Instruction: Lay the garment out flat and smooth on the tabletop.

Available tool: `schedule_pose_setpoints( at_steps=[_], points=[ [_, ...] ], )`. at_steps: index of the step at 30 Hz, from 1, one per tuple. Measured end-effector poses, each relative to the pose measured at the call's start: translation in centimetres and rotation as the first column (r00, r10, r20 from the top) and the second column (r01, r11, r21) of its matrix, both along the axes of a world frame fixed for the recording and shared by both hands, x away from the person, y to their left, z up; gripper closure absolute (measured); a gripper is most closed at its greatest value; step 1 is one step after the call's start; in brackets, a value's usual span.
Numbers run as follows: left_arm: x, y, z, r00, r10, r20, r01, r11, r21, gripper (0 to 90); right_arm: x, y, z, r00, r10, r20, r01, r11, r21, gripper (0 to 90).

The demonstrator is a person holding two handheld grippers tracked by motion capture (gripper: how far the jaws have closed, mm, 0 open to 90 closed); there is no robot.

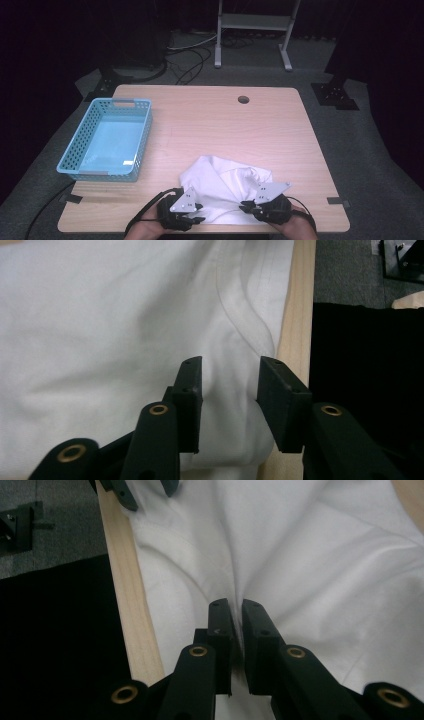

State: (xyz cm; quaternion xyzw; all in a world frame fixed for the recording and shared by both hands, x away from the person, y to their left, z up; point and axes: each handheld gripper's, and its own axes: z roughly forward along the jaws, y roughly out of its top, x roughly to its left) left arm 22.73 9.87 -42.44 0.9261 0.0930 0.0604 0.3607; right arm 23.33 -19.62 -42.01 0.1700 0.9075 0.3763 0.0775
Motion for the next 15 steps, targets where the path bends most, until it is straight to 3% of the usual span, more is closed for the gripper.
schedule_pose_setpoints(
  at_steps=[3, 7, 13, 15],
  points=[
    [0.1, 0.0, 0.0, 1.0000, -0.003, -0.002, 0.003, 1.0000, 0.009, 57.6, 0.4, -0.2, -0.5, 0.9997, 0.001, -0.023, -0.001, 1.000, -0.005, 80.4],
    [0.2, -0.1, -0.3, 0.9998, -0.001, -0.018, 0.001, 0.9999, 0.016, 61.0, 0.6, -0.1, -0.9, 0.9993, 0.002, -0.037, -0.003, 1.000, -0.008, 74.9],
    [0.2, 0.0, -0.3, 0.9995, 0.004, -0.031, -0.004, 1.0000, 0.005, 84.6, 0.6, 0.2, -1.2, 0.9995, 0.008, -0.031, -0.008, 1.000, -0.011, 81.7],
    [0.1, 0.0, -0.2, 0.9996, 0.007, -0.026, -0.007, 0.9999, 0.008, 87.4, 0.5, 0.2, -1.2, 0.9996, 0.009, -0.028, -0.009, 1.000, -0.011, 82.8]
  ],
)
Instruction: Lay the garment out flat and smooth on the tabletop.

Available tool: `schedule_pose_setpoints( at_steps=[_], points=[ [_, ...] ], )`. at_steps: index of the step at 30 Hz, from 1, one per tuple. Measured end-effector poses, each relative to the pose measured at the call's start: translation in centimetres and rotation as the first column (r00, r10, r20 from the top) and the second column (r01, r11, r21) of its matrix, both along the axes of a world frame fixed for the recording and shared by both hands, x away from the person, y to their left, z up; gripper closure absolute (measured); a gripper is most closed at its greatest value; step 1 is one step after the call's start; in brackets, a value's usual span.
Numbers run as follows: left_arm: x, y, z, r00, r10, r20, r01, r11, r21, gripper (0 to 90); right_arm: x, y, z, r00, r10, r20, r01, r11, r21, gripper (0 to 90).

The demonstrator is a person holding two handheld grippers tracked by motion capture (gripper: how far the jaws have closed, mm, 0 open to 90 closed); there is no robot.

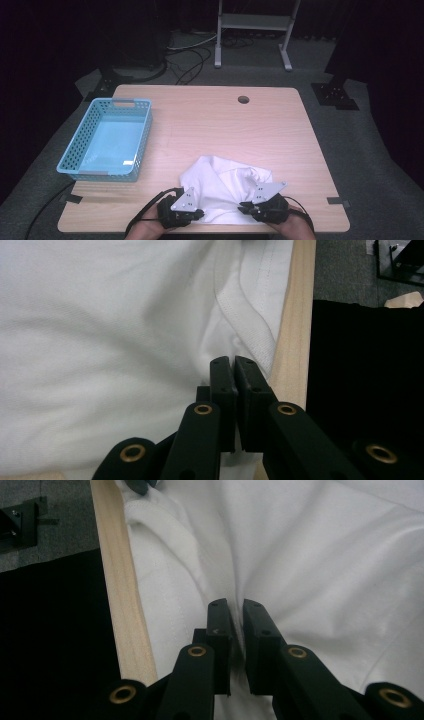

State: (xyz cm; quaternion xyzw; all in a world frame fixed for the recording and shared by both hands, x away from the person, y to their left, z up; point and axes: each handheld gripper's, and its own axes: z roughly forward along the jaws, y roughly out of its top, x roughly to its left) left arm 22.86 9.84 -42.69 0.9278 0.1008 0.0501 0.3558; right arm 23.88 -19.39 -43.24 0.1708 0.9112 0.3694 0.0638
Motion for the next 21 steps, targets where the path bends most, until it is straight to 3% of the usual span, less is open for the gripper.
schedule_pose_setpoints(
  at_steps=[4, 8, 13, 21],
  points=[
    [-0.1, 0.1, 0.3, 1.0000, 0.003, 0.005, -0.002, 0.9999, -0.014, 87.9, -0.2, 0.0, 0.3, 1.0000, 0.004, 0.003, -0.004, 1.000, 0.009, 83.5],
    [-0.2, 0.5, 1.1, 1.0000, 0.005, 0.000, -0.005, 0.9974, -0.072, 87.9, -0.4, -0.4, 1.2, 0.9999, 0.017, 0.003, -0.017, 0.999, 0.038, 83.6],
    [-0.1, 0.9, 2.4, 1.0000, -0.001, 0.004, 0.002, 0.9939, -0.110, 87.7, -0.3, -0.8, 2.6, 0.9997, 0.025, 0.001, -0.025, 0.996, 0.081, 83.6],
    [1.7, 0.9, 5.3, 0.9996, -0.012, 0.025, 0.016, 0.9866, -0.162, 87.7, 1.0, -1.2, 4.8, 0.9993, 0.036, 0.009, -0.037, 0.989, 0.140, 83.6]
  ],
)
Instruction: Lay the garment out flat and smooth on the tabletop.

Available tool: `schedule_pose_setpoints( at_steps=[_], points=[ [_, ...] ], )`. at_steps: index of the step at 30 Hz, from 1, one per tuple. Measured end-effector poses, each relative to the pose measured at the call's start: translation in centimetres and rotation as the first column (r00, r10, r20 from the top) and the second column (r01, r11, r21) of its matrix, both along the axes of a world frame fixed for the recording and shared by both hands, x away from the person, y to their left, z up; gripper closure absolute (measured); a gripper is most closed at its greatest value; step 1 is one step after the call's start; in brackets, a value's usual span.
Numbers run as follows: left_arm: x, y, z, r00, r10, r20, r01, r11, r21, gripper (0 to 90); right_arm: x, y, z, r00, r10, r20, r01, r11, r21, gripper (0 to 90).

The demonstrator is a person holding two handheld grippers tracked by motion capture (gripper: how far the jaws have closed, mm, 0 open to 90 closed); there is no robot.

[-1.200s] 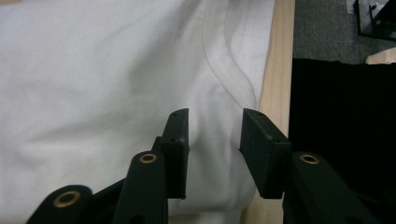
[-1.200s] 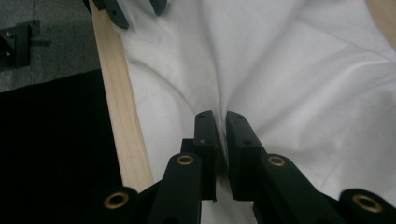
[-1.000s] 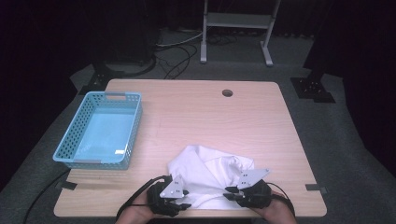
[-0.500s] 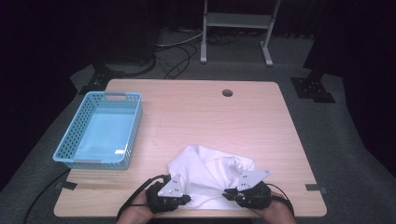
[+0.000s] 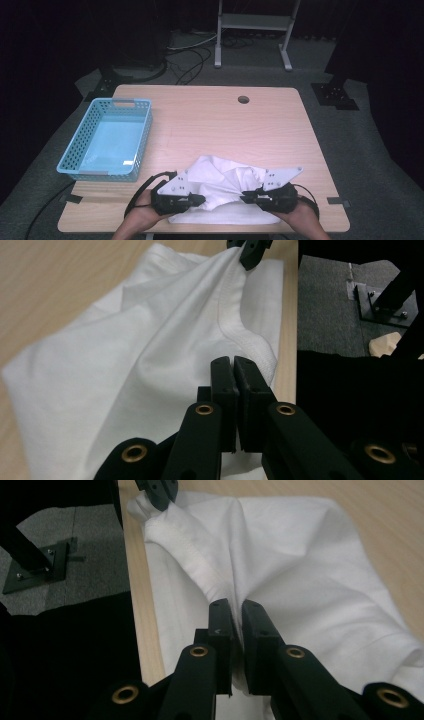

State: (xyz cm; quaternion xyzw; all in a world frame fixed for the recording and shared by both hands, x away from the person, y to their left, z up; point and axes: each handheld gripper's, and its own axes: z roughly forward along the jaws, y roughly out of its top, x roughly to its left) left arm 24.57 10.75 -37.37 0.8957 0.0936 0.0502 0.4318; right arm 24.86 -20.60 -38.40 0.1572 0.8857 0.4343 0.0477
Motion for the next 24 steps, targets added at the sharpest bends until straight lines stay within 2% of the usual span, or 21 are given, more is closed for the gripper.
schedule_pose_setpoints(
  at_steps=[7, 11, 15, 20, 23, 24],
  points=[
    [3.0, -0.8, 3.1, 0.9995, -0.015, 0.029, 0.016, 0.9994, -0.029, 87.8, 2.0, -0.4, 2.3, 0.9997, -0.017, 0.017, 0.017, 1.000, 0.026, 83.7],
    [5.1, -1.3, 4.8, 0.9989, -0.022, 0.041, 0.023, 0.9991, -0.035, 87.7, 3.9, -0.3, 4.0, 0.9992, -0.028, 0.028, 0.027, 0.998, 0.048, 83.7],
    [7.5, -1.6, 6.1, 0.9990, -0.030, 0.033, 0.032, 0.9986, -0.042, 87.6, 6.0, -0.1, 5.8, 0.9984, -0.040, 0.040, 0.038, 0.998, 0.058, 83.6],
    [10.4, -1.9, 7.5, 0.9992, -0.029, 0.029, 0.029, 0.9994, -0.021, 87.5, 9.0, 0.4, 7.8, 0.9971, -0.052, 0.055, 0.050, 0.997, 0.053, 83.7],
    [12.4, -2.0, 8.1, 0.9992, -0.030, 0.028, 0.029, 0.9995, 0.012, 87.3, 11.0, 0.7, 8.6, 0.9968, -0.063, 0.050, 0.061, 0.997, 0.048, 83.7],
    [13.1, -2.0, 8.3, 0.9994, -0.026, 0.022, 0.026, 0.9996, 0.011, 87.3, 11.6, 0.7, 8.9, 0.9965, -0.070, 0.046, 0.068, 0.996, 0.052, 83.7]
  ],
)
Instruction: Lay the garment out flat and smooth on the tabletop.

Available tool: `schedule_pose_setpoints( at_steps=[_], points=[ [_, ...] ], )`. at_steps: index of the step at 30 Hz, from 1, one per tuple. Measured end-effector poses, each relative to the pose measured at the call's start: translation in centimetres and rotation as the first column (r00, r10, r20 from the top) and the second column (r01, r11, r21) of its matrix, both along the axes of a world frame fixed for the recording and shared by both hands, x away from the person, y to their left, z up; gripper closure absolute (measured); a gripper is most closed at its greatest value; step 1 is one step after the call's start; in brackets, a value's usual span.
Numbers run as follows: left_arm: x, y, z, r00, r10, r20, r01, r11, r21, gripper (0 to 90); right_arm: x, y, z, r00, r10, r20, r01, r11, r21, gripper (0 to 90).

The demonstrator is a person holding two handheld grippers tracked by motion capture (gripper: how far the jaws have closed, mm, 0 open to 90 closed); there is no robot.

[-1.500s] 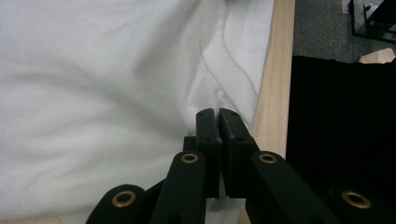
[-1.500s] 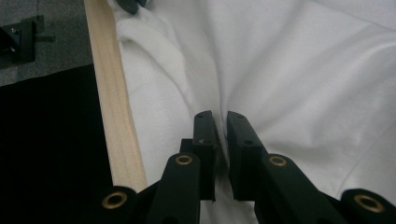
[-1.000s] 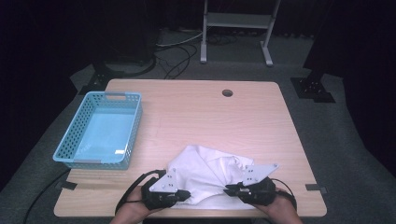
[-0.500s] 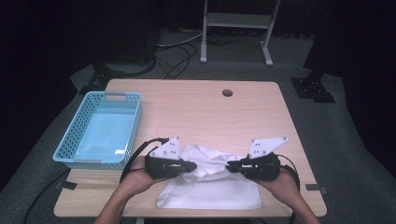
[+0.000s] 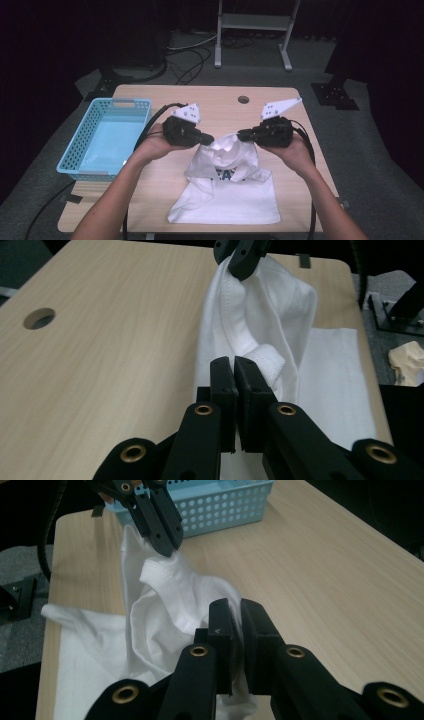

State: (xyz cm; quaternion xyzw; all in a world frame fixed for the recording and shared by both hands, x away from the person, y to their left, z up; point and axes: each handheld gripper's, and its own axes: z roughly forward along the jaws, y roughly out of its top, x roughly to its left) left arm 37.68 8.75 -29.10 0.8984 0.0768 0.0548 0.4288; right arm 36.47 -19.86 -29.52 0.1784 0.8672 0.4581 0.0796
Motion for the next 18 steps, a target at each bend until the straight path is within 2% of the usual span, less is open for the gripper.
schedule_pose_setpoints(
  at_steps=[2, 5, 8, 10, 14, 17, 18],
  points=[
    [1.5, 0.0, 0.4, 0.9997, 0.019, -0.015, -0.020, 0.9996, -0.020, 87.3, 1.4, 0.2, 0.6, 0.9998, -0.017, 0.009, 0.017, 1.000, -0.007, 83.7],
    [3.9, -0.1, 0.8, 0.9974, 0.070, -0.017, -0.070, 0.9975, -0.003, 87.2, 3.3, 0.3, 1.3, 0.9990, -0.044, 0.002, 0.044, 0.999, -0.013, 83.7],
    [5.8, -0.2, 0.9, 0.9931, 0.115, -0.021, -0.115, 0.9933, 0.013, 87.2, 5.4, 0.7, 1.7, 0.9965, -0.083, 0.001, 0.083, 0.996, -0.041, 83.7],
    [7.2, -0.1, 0.7, 0.9898, 0.135, -0.045, -0.135, 0.9908, 0.012, 87.2, 6.7, 0.9, 1.7, 0.9945, -0.104, -0.014, 0.103, 0.994, -0.045, 83.7],
    [9.4, 0.6, 0.2, 0.9748, 0.216, -0.056, -0.216, 0.9764, 0.005, 86.9, 9.1, 1.0, 0.7, 0.9868, -0.158, -0.036, 0.156, 0.986, -0.059, 83.7],
    [10.6, 0.7, -0.7, 0.9591, 0.279, -0.047, -0.279, 0.9602, 0.016, 86.9, 10.7, 1.0, -0.3, 0.9761, -0.212, -0.050, 0.208, 0.976, -0.064, 83.6],
    [10.9, 0.7, -1.0, 0.9494, 0.312, -0.039, -0.311, 0.9502, 0.012, 85.6, 11.2, 1.1, -0.6, 0.9696, -0.239, -0.054, 0.235, 0.970, -0.070, 81.8]
  ],
)
